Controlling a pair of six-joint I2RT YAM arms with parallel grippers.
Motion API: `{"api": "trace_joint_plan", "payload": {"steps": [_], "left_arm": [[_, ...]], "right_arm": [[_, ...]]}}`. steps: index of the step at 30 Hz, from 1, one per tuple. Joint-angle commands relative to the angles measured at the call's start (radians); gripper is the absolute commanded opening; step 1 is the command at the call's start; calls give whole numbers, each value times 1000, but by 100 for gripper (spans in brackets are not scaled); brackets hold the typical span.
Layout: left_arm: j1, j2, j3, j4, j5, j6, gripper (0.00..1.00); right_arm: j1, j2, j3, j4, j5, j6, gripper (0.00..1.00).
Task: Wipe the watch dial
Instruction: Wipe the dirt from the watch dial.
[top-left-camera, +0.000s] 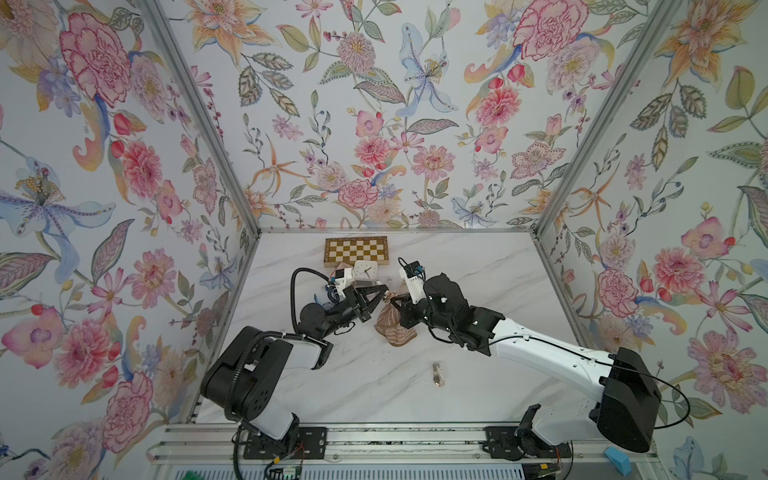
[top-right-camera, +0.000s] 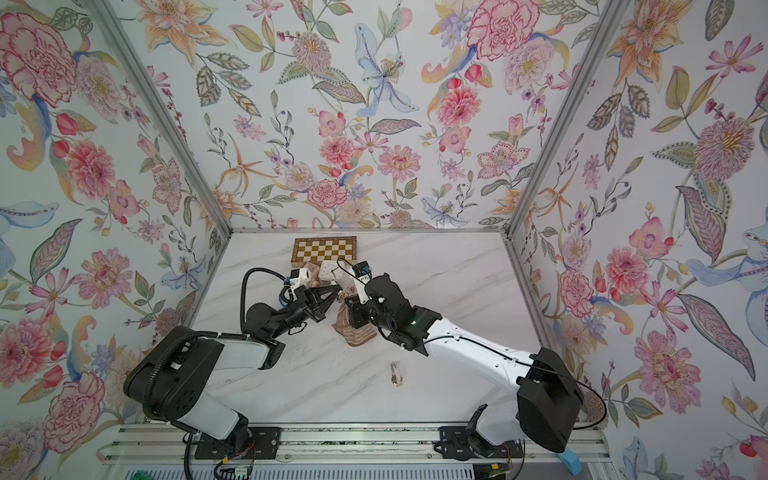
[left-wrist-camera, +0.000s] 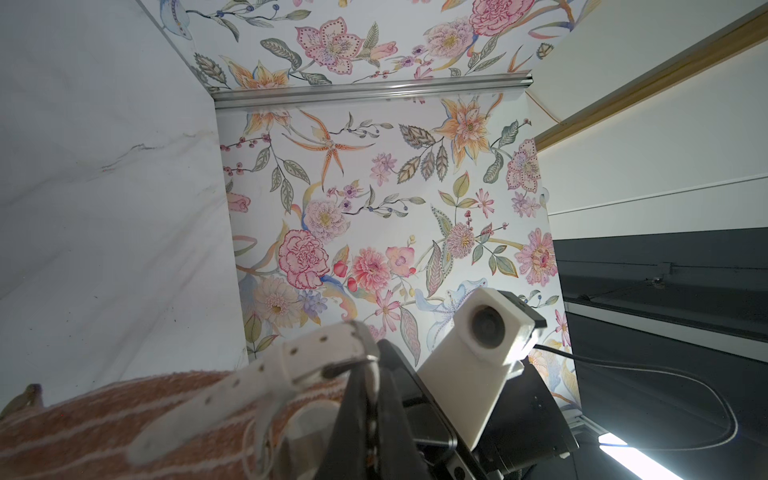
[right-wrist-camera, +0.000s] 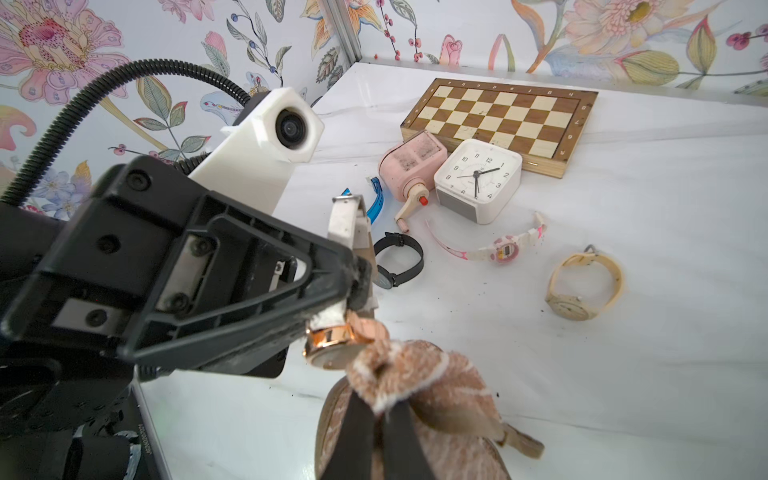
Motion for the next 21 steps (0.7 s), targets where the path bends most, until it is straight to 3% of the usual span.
{"api": "trace_joint_plan", "payload": {"steps": [1, 9, 16, 21], "left_arm": [[8, -14, 10, 167, 60, 11, 0], [8, -69, 5, 111, 42, 30, 0], [-3, -176, 10, -80, -4, 109, 0], [-40, -247, 40, -222, -50, 176, 0]], "right_arm": [[7, -1, 33, 24, 32, -18, 0], [8, -1, -36, 53, 28, 1, 0], [10, -56, 25, 47, 32, -66, 0], [10, -93, -47, 80, 23, -68, 0]]}}
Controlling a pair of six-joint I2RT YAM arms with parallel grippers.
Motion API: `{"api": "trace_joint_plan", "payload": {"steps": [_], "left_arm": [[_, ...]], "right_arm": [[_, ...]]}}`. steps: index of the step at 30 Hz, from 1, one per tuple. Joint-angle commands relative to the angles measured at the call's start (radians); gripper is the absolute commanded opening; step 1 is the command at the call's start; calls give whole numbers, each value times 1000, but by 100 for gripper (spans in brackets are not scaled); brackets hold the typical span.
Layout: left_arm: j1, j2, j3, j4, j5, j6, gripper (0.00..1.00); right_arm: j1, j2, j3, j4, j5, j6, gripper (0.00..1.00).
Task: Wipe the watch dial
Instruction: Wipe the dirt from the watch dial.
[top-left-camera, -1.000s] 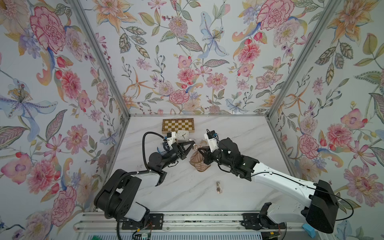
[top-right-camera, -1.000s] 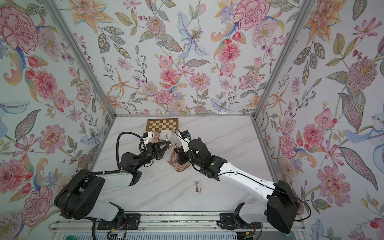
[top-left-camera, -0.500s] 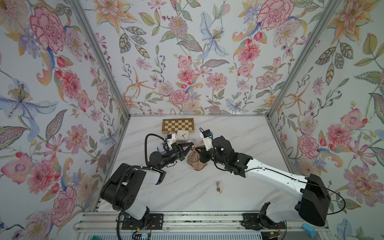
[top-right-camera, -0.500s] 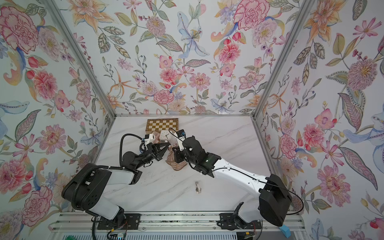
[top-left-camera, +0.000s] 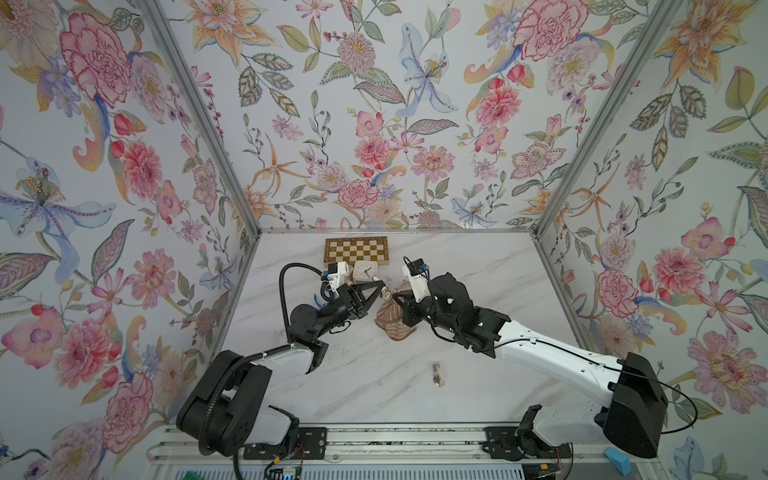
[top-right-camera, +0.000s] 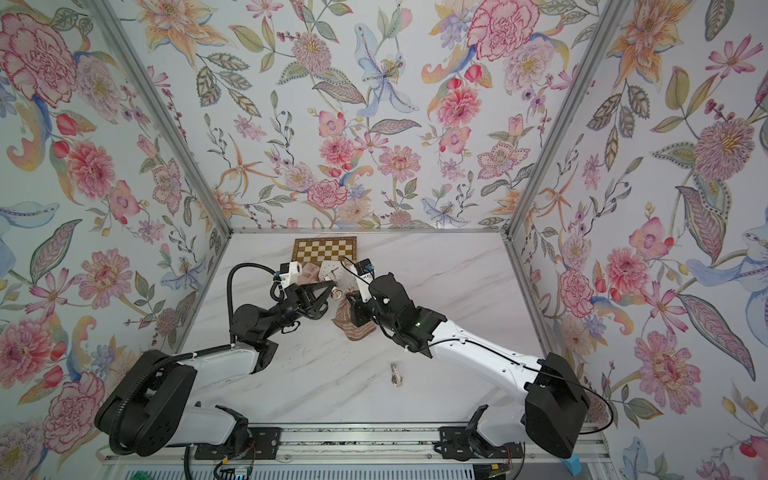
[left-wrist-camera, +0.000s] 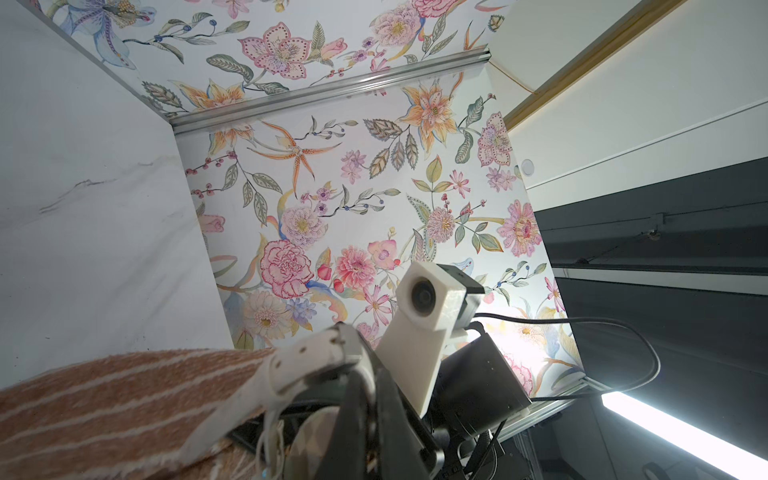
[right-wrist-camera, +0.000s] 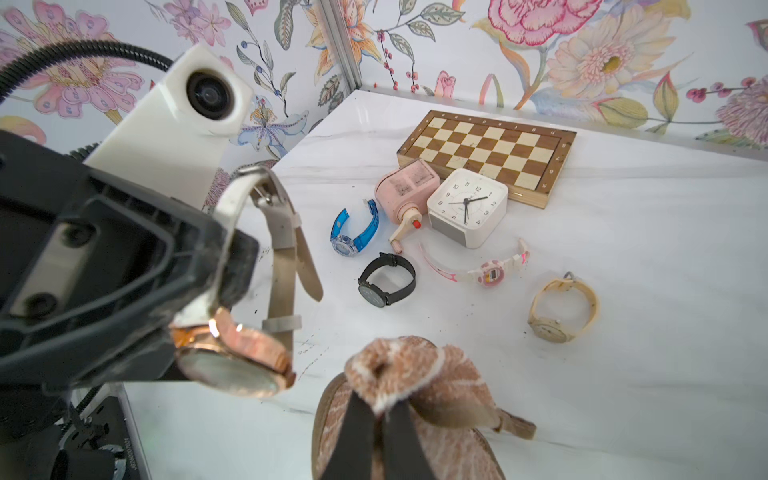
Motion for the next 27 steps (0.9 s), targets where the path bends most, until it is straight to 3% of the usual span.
{"api": "trace_joint_plan", "payload": {"steps": [1, 11, 20, 27], "left_arm": [[-29, -47, 37, -88, -38, 78, 0], [-48, -119, 53, -188, -110, 112, 0], [-49, -181, 71, -355, -174, 198, 0], [-56, -184, 94, -382, -193, 216, 0]], "right_arm": [[10, -52, -51, 58, -2, -8, 0], [-8, -215, -201, 28, 22, 0, 0], [-118, -405, -180, -120, 26, -40, 0], [-131, -425, -150, -103, -52, -32, 0]]}}
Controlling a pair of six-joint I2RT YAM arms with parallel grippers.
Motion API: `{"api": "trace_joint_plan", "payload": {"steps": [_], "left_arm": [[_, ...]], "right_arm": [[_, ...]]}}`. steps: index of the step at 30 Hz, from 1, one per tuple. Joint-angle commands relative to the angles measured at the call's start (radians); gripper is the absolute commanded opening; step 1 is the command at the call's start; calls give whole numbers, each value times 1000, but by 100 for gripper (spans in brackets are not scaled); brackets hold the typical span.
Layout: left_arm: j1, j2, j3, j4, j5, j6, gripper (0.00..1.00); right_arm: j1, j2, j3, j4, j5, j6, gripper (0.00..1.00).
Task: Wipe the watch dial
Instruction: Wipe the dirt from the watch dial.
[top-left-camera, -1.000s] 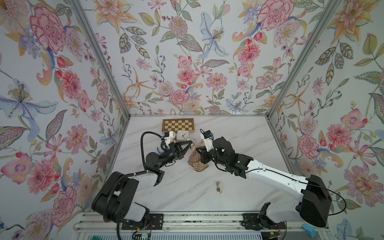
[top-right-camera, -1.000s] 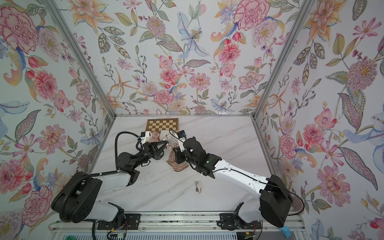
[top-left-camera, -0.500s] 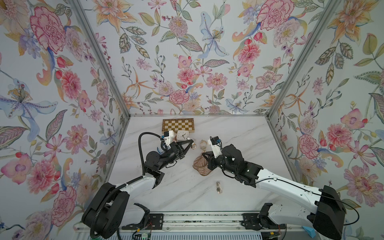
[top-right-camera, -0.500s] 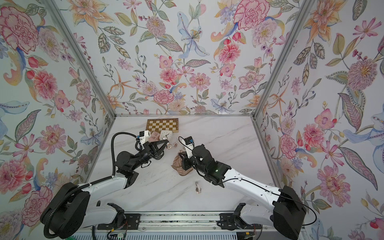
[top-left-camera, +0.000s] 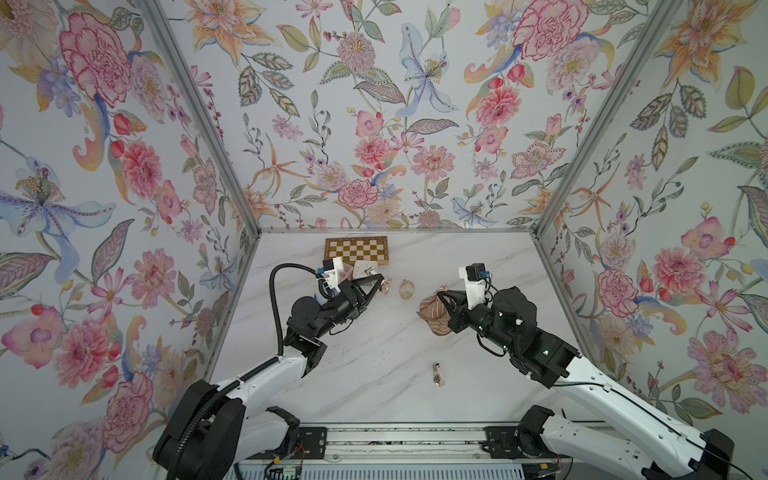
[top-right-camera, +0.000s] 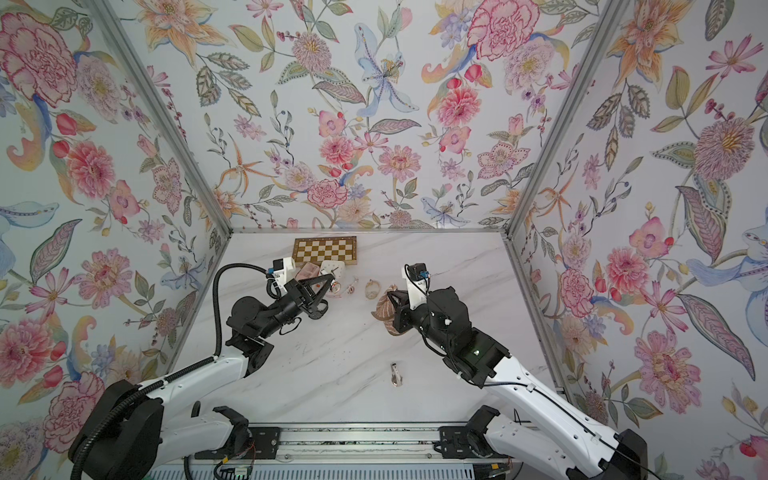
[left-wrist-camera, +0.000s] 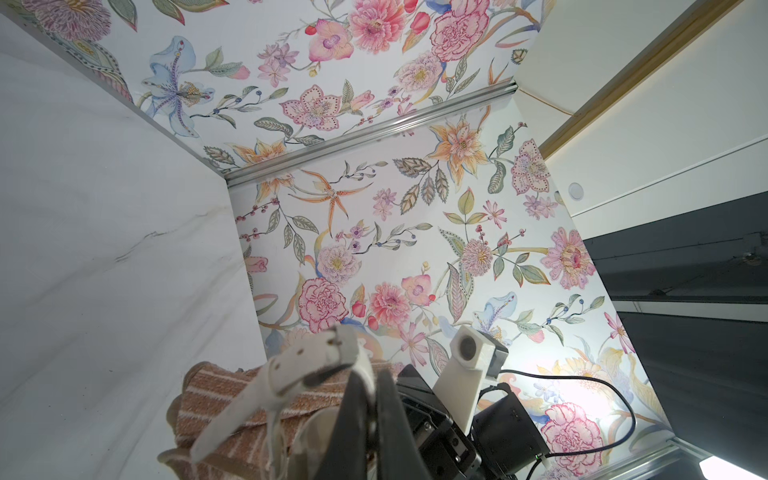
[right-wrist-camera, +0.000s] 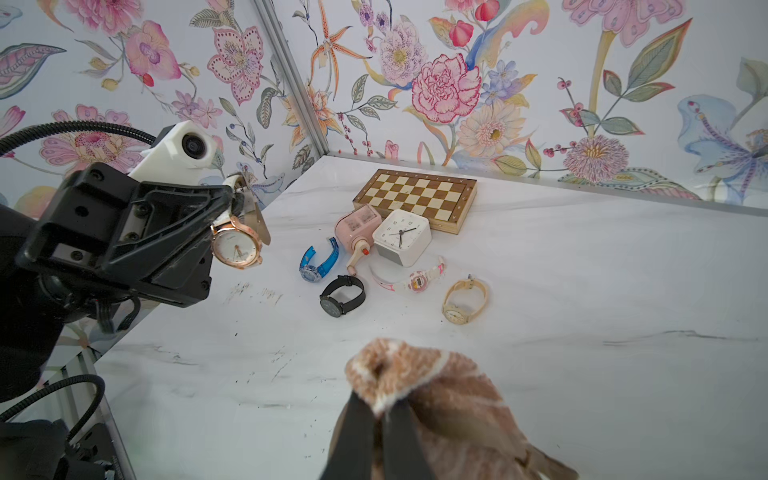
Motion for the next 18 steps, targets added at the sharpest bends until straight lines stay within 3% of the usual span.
{"api": "trace_joint_plan", "payload": {"steps": [1, 18], "left_arm": [[-16, -19, 41, -24, -25, 41, 0], [-50, -34, 61, -75, -36, 76, 0]], "right_arm": [[7, 11, 48, 18, -78, -5, 0], [129, 204, 173, 183, -190, 18, 0]]}}
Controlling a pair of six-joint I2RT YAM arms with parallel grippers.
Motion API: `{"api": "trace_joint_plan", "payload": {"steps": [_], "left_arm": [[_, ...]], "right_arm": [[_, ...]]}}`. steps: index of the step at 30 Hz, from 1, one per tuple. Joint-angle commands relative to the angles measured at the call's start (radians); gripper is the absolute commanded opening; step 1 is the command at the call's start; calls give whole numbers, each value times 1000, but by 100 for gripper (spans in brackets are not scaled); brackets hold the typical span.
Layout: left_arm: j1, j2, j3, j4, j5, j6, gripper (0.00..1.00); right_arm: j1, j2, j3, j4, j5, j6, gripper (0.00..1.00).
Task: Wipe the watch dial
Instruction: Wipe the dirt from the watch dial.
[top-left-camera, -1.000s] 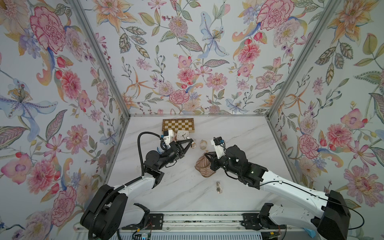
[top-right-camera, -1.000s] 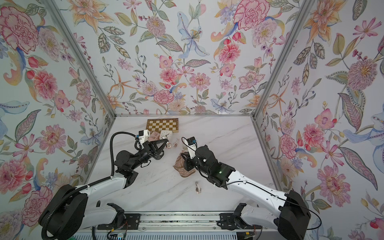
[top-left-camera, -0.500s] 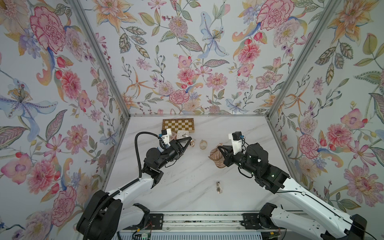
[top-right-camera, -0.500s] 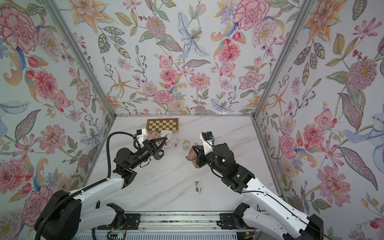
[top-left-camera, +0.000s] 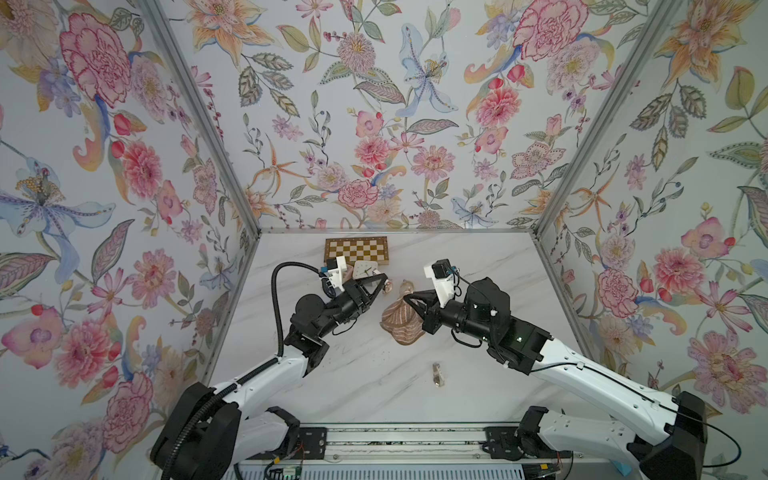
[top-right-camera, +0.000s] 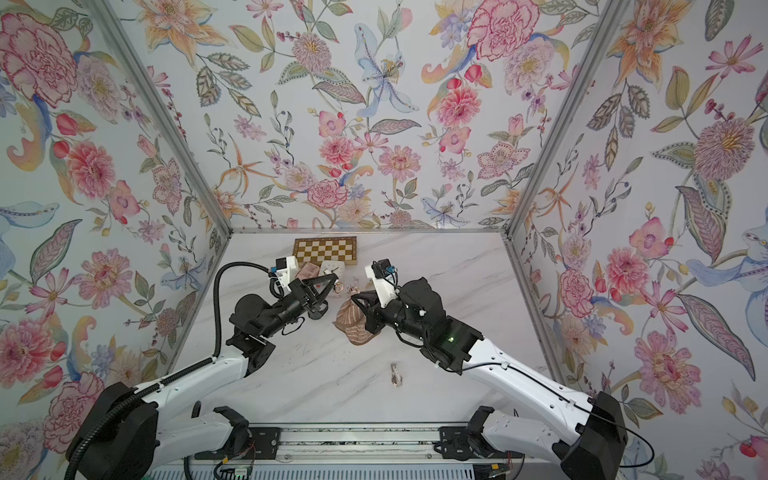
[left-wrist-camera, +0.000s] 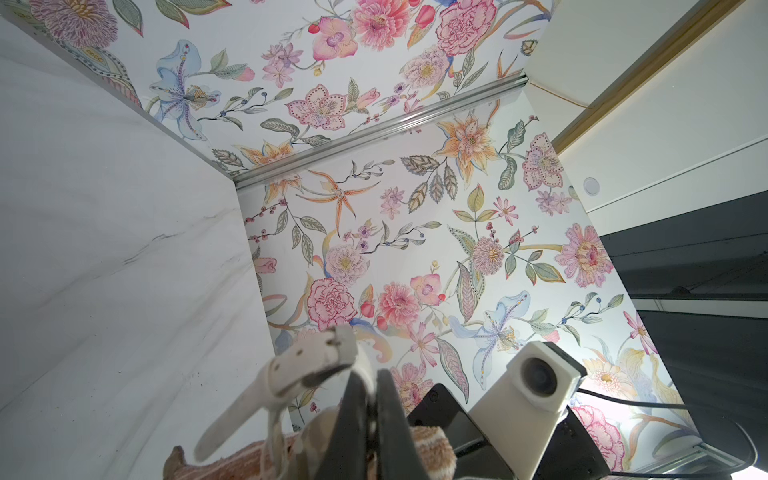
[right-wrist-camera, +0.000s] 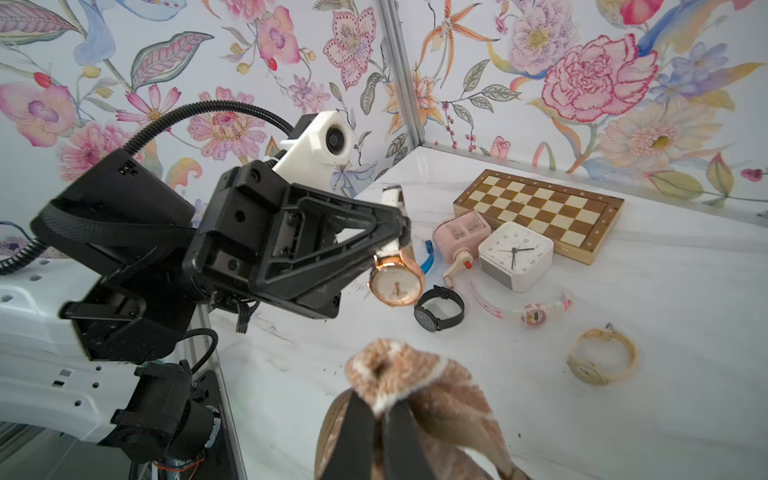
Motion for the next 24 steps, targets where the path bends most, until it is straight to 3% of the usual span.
{"api": "trace_joint_plan", "payload": {"steps": [1, 11, 17, 24], "left_arm": [[-14, -20, 28, 4, -2, 25, 0], [-31, -13, 33, 39, 3, 6, 0], [-33, -28, 31, 40, 0, 3, 0], [-33, -9, 37, 56, 34, 6, 0]], "right_arm": [[14, 11, 45, 62, -19, 6, 0], [16, 99, 59, 135, -36, -4, 0], [-33, 160, -14, 170, -46, 15, 0], [-147, 39, -133, 94, -6, 47, 0]]}}
